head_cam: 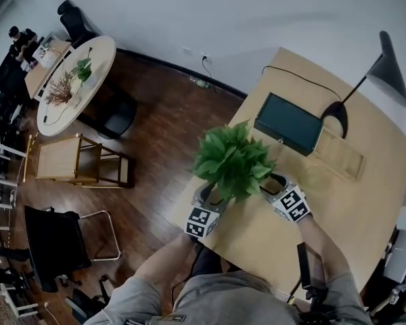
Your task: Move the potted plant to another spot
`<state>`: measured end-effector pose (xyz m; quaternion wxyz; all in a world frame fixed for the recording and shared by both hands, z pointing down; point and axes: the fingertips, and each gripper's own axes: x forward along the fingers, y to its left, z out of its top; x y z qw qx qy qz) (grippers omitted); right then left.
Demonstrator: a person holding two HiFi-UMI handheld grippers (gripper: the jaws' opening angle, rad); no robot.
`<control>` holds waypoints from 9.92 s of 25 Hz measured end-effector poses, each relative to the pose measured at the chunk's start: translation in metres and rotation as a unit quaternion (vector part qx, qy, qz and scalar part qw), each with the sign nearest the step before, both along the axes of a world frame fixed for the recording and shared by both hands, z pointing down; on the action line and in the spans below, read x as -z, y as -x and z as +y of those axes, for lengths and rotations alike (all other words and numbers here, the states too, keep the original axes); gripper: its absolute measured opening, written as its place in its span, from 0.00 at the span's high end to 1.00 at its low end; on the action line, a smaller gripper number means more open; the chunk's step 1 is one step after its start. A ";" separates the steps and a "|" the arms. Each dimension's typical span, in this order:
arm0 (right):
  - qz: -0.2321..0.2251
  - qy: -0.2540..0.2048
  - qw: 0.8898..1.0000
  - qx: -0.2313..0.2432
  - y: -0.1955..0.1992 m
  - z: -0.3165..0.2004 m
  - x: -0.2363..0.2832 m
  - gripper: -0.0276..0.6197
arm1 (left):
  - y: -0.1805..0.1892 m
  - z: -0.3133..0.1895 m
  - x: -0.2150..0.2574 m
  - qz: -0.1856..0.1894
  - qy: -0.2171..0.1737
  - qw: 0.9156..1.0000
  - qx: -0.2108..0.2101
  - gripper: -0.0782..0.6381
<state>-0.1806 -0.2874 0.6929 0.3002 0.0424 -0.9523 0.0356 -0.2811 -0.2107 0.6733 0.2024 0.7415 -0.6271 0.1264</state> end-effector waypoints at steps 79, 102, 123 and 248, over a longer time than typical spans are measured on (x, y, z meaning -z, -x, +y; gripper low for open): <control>0.047 -0.100 0.953 -0.281 -0.243 0.093 0.167 0.47 | -0.302 0.018 0.174 0.007 -0.156 0.852 -0.500 0.47; 0.037 -0.085 0.964 -0.250 -0.442 0.030 0.141 0.47 | -0.503 -0.042 0.151 -0.014 -0.130 0.873 -0.470 0.47; 0.057 -0.007 0.969 -0.238 -0.476 -0.021 0.046 0.47 | -0.537 -0.098 0.056 -0.006 -0.031 0.882 -0.471 0.47; 0.041 -0.089 0.917 -0.386 -0.505 0.288 0.092 0.95 | -0.516 0.215 0.097 0.045 -0.069 0.917 -0.390 0.89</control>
